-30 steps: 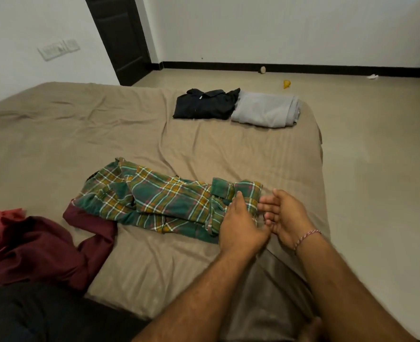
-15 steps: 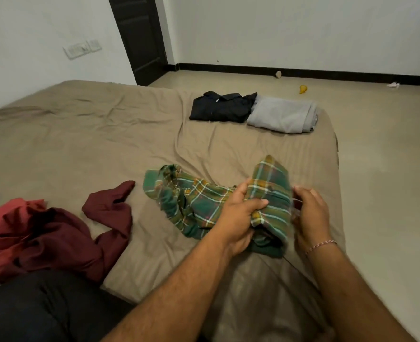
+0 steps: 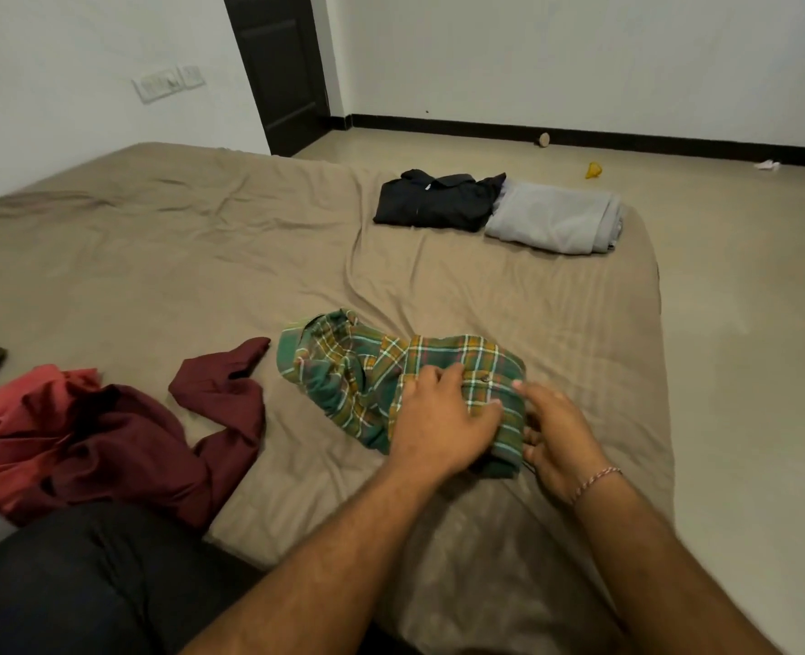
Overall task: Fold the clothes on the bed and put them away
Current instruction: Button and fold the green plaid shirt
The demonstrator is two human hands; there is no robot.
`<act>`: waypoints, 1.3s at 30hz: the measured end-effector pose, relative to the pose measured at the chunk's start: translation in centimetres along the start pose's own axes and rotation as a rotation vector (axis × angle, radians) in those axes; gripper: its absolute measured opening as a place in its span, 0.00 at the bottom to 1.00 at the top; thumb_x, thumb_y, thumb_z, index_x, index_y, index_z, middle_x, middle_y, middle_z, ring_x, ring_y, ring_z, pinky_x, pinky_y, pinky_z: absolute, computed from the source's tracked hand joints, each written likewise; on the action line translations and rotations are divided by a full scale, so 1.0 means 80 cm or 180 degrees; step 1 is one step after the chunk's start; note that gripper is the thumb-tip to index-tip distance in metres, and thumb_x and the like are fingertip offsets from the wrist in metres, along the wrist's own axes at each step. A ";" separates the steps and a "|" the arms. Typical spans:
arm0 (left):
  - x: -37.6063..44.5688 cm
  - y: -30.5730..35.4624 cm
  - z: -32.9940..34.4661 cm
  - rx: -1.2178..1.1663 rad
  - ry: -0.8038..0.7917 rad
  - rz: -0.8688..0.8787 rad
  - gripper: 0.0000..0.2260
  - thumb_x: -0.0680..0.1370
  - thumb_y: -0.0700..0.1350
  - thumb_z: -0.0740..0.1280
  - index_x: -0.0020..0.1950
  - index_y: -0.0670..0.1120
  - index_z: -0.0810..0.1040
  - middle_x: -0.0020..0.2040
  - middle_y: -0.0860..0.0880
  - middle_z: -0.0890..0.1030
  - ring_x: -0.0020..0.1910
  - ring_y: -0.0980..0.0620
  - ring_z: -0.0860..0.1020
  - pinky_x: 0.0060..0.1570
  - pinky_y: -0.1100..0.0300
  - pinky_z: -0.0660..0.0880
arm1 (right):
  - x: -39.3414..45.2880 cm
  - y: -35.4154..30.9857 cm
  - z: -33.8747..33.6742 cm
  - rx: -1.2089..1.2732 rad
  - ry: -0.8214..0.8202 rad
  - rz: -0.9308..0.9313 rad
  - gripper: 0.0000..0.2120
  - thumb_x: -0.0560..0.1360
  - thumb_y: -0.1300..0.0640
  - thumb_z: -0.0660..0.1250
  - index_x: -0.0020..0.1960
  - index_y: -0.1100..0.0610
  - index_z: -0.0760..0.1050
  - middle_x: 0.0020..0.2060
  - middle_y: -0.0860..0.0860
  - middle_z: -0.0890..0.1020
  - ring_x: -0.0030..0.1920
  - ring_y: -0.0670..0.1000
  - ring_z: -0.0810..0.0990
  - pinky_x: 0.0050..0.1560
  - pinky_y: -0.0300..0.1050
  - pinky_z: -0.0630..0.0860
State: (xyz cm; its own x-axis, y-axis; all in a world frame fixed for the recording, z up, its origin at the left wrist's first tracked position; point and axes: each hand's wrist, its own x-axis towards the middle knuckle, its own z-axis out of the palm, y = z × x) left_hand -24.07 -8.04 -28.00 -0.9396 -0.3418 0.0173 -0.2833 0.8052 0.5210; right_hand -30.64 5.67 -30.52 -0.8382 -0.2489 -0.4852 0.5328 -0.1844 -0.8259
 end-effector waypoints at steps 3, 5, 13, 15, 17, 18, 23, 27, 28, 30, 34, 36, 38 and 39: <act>0.014 0.005 0.005 -0.0002 -0.0169 -0.0320 0.42 0.74 0.73 0.63 0.80 0.47 0.63 0.71 0.41 0.71 0.71 0.38 0.69 0.71 0.45 0.68 | -0.007 0.001 0.007 0.0410 0.0019 -0.0045 0.17 0.80 0.48 0.65 0.65 0.55 0.79 0.43 0.55 0.86 0.39 0.50 0.81 0.41 0.45 0.74; 0.024 0.009 -0.003 0.0060 -0.0263 -0.0330 0.45 0.71 0.73 0.66 0.79 0.46 0.63 0.71 0.39 0.72 0.70 0.36 0.72 0.69 0.45 0.70 | -0.011 0.001 0.014 0.0500 -0.0042 -0.0190 0.19 0.81 0.47 0.63 0.67 0.53 0.78 0.46 0.57 0.85 0.45 0.53 0.80 0.45 0.46 0.73; 0.048 -0.012 -0.088 -0.2756 -0.0997 -0.0843 0.23 0.64 0.45 0.70 0.59 0.41 0.80 0.47 0.40 0.85 0.45 0.42 0.83 0.51 0.47 0.81 | -0.045 -0.018 0.044 0.0418 -0.0484 -0.1176 0.16 0.85 0.58 0.56 0.70 0.56 0.75 0.58 0.57 0.85 0.47 0.45 0.80 0.49 0.39 0.75; 0.040 -0.014 -0.089 -0.3519 -0.1275 -0.0930 0.18 0.69 0.38 0.68 0.59 0.38 0.80 0.48 0.36 0.83 0.44 0.40 0.81 0.48 0.50 0.79 | -0.046 -0.020 0.044 0.0048 -0.0516 -0.1832 0.16 0.84 0.64 0.59 0.69 0.58 0.74 0.56 0.56 0.84 0.49 0.44 0.81 0.49 0.37 0.78; 0.033 -0.025 -0.082 -0.3810 -0.1376 -0.0971 0.16 0.73 0.34 0.66 0.60 0.37 0.80 0.50 0.35 0.82 0.44 0.41 0.82 0.48 0.51 0.80 | -0.044 -0.015 0.035 -0.0592 -0.0541 -0.2323 0.17 0.82 0.63 0.64 0.69 0.55 0.75 0.58 0.53 0.83 0.55 0.46 0.81 0.56 0.41 0.79; 0.033 -0.038 -0.077 -0.3854 -0.1323 -0.1086 0.16 0.73 0.32 0.65 0.60 0.37 0.80 0.50 0.35 0.83 0.43 0.41 0.82 0.48 0.51 0.81 | -0.042 -0.009 0.030 -0.1140 -0.0433 -0.2525 0.18 0.79 0.59 0.67 0.69 0.51 0.75 0.60 0.49 0.82 0.59 0.47 0.80 0.60 0.43 0.77; 0.039 -0.129 -0.071 -0.2108 -0.0279 -0.1342 0.14 0.74 0.41 0.70 0.59 0.45 0.78 0.52 0.42 0.85 0.45 0.46 0.84 0.54 0.48 0.82 | -0.022 0.052 0.015 -0.2316 0.0318 -0.1946 0.27 0.74 0.59 0.76 0.70 0.50 0.73 0.64 0.46 0.76 0.62 0.48 0.77 0.63 0.49 0.76; 0.014 -0.130 -0.078 0.0191 0.0882 -0.0305 0.29 0.72 0.42 0.69 0.74 0.52 0.71 0.64 0.47 0.74 0.62 0.45 0.73 0.61 0.47 0.75 | -0.016 0.079 0.037 -0.0810 -0.0042 -0.0270 0.30 0.74 0.59 0.77 0.72 0.55 0.68 0.64 0.52 0.81 0.58 0.51 0.83 0.60 0.54 0.80; 0.008 -0.123 -0.079 0.0460 0.1110 0.0049 0.28 0.72 0.41 0.68 0.72 0.54 0.72 0.62 0.48 0.73 0.61 0.45 0.73 0.58 0.47 0.75 | -0.016 0.078 0.044 -0.0492 -0.0103 -0.0093 0.30 0.75 0.60 0.77 0.72 0.56 0.68 0.62 0.53 0.83 0.58 0.54 0.85 0.61 0.57 0.81; -0.008 -0.116 -0.083 0.0309 0.0874 0.0337 0.24 0.75 0.42 0.65 0.72 0.54 0.73 0.59 0.50 0.72 0.57 0.46 0.75 0.55 0.48 0.76 | -0.025 0.069 0.063 -0.0073 -0.0236 0.0042 0.27 0.75 0.59 0.77 0.70 0.58 0.72 0.57 0.55 0.86 0.56 0.57 0.87 0.60 0.60 0.82; -0.013 -0.156 -0.073 -0.0435 0.0238 -0.0220 0.25 0.80 0.52 0.57 0.78 0.53 0.70 0.63 0.48 0.74 0.63 0.45 0.76 0.66 0.48 0.73 | -0.056 0.055 0.097 0.0336 -0.0724 0.0157 0.22 0.74 0.61 0.75 0.67 0.61 0.77 0.57 0.61 0.86 0.57 0.62 0.86 0.61 0.62 0.80; -0.019 -0.166 -0.077 -0.1520 0.0220 -0.0391 0.22 0.81 0.53 0.56 0.75 0.55 0.74 0.64 0.51 0.79 0.65 0.49 0.77 0.70 0.47 0.73 | -0.069 0.053 0.116 0.0167 -0.0762 -0.0302 0.30 0.69 0.64 0.79 0.68 0.59 0.74 0.60 0.59 0.85 0.59 0.61 0.85 0.63 0.64 0.79; -0.025 -0.156 -0.084 -0.2911 0.0118 -0.0572 0.18 0.84 0.42 0.56 0.66 0.54 0.80 0.57 0.54 0.86 0.57 0.55 0.83 0.60 0.56 0.80 | -0.083 0.046 0.133 -0.0314 -0.0813 -0.0960 0.36 0.64 0.66 0.83 0.67 0.53 0.71 0.61 0.52 0.83 0.60 0.56 0.84 0.61 0.61 0.81; -0.028 -0.146 -0.086 -0.3514 0.0093 -0.0643 0.19 0.83 0.37 0.54 0.64 0.51 0.81 0.54 0.53 0.87 0.53 0.55 0.84 0.54 0.59 0.81 | -0.090 0.041 0.140 -0.0700 -0.0883 -0.1348 0.37 0.64 0.66 0.82 0.66 0.50 0.69 0.61 0.48 0.82 0.60 0.53 0.84 0.60 0.57 0.82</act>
State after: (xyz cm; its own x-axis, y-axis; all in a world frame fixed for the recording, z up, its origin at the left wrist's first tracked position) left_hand -17.37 -20.02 -28.22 -0.8867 -0.4405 -0.1405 -0.0907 -0.1321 0.9871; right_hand -21.55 -3.75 -26.51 -0.8961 -0.4430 -0.0282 0.0939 -0.1272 -0.9874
